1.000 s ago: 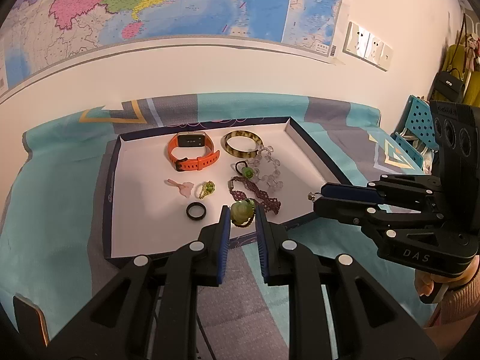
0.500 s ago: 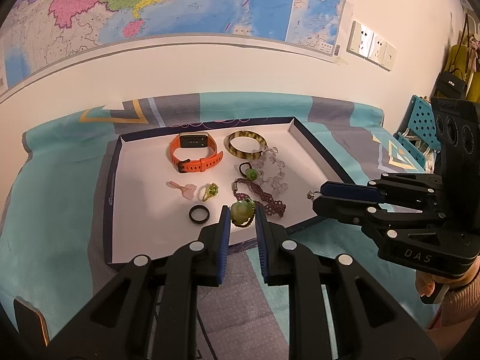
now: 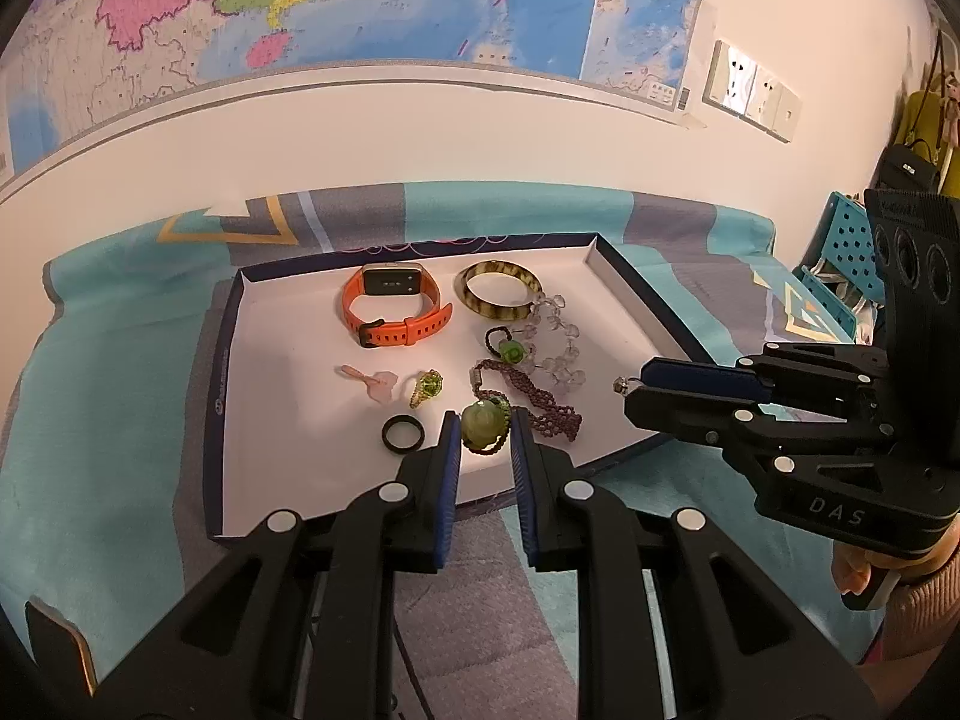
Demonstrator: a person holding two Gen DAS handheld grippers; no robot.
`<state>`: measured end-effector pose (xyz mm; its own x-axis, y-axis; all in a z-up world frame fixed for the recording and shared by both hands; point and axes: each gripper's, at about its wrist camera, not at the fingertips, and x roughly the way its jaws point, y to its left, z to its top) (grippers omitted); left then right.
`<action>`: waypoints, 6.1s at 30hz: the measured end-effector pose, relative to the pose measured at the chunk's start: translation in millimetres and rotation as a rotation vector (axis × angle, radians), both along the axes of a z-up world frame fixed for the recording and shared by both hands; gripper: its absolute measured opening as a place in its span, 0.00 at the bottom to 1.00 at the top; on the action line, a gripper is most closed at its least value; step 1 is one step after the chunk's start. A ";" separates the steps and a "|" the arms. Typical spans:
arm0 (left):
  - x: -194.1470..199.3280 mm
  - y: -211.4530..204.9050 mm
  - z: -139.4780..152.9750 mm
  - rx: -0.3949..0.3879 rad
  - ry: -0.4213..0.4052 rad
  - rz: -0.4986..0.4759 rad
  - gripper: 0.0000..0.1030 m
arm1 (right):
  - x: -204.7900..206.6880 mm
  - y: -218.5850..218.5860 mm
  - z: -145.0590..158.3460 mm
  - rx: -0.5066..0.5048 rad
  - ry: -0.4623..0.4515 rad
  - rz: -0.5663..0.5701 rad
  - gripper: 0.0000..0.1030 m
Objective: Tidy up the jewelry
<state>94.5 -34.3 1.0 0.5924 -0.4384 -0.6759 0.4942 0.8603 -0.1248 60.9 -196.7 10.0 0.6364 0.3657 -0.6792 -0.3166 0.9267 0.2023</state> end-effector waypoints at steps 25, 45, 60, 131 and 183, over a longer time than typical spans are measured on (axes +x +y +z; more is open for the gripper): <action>8.3 -1.3 -2.5 0.006 0.008 0.009 0.17 | 10.1 0.4 -0.4 -0.002 0.008 -0.004 0.16; 16.2 -3.8 -5.6 0.021 0.012 0.014 0.17 | 20.6 2.3 -3.0 -0.006 0.022 -0.008 0.16; 21.6 -3.2 -8.5 0.026 0.018 0.021 0.17 | 29.9 3.1 -6.3 -0.011 0.035 -0.009 0.16; -4.7 23.6 -8.9 0.090 -0.053 0.153 0.94 | 1.3 -2.4 -9.6 -0.081 -0.001 -0.126 0.78; -68.6 42.4 -18.8 0.124 -0.035 0.274 0.94 | -83.4 29.2 -27.1 -0.098 0.009 -0.165 0.93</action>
<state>26.0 8.2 -17.7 0.7012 -0.1742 -0.6913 0.2437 0.9699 0.0027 -22.5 -167.6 -17.2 0.6763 0.1888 -0.7120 -0.1570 0.9813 0.1111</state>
